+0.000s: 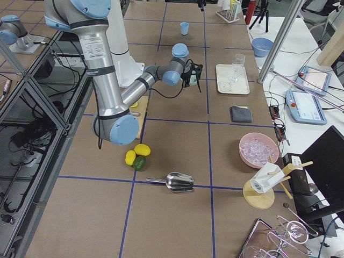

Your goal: Pour ice into bowl

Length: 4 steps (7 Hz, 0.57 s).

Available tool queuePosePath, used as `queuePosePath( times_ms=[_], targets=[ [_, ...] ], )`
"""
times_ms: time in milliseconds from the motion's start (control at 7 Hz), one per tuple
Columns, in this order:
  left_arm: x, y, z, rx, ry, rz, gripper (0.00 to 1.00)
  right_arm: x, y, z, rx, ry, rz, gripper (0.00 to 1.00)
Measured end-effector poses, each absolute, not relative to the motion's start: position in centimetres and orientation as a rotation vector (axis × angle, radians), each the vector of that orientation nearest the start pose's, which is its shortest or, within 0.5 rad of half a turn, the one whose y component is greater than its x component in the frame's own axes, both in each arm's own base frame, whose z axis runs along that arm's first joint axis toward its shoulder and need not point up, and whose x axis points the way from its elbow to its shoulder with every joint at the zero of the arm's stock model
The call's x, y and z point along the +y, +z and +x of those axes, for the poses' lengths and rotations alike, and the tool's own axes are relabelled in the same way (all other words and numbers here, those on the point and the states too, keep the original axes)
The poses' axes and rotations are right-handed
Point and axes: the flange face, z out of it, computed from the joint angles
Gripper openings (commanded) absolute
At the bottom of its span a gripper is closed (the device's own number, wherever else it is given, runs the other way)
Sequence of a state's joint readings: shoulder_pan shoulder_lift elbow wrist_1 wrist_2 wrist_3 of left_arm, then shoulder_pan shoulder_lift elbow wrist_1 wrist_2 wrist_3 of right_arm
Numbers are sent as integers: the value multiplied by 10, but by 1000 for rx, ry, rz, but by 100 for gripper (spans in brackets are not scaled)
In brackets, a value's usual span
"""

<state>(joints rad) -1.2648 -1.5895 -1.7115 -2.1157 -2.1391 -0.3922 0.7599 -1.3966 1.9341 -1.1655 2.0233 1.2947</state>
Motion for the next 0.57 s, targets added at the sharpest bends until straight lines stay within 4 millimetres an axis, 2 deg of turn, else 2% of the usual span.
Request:
queuePosePath(
  times_ms=[143,286,429,571],
  targets=[
    [-530,516,79,727,164,410,100,-436,409,-281,-982,171,113,0],
    [-528,506,69,732,184,366,100,-427,461,-243,-965,126,115,0],
    [-523,500,57,761,195,340,100,-415,502,-221,-950,94,110,0],
    [-516,499,46,802,216,331,100,-407,536,-210,-937,67,112,0]
  ],
)
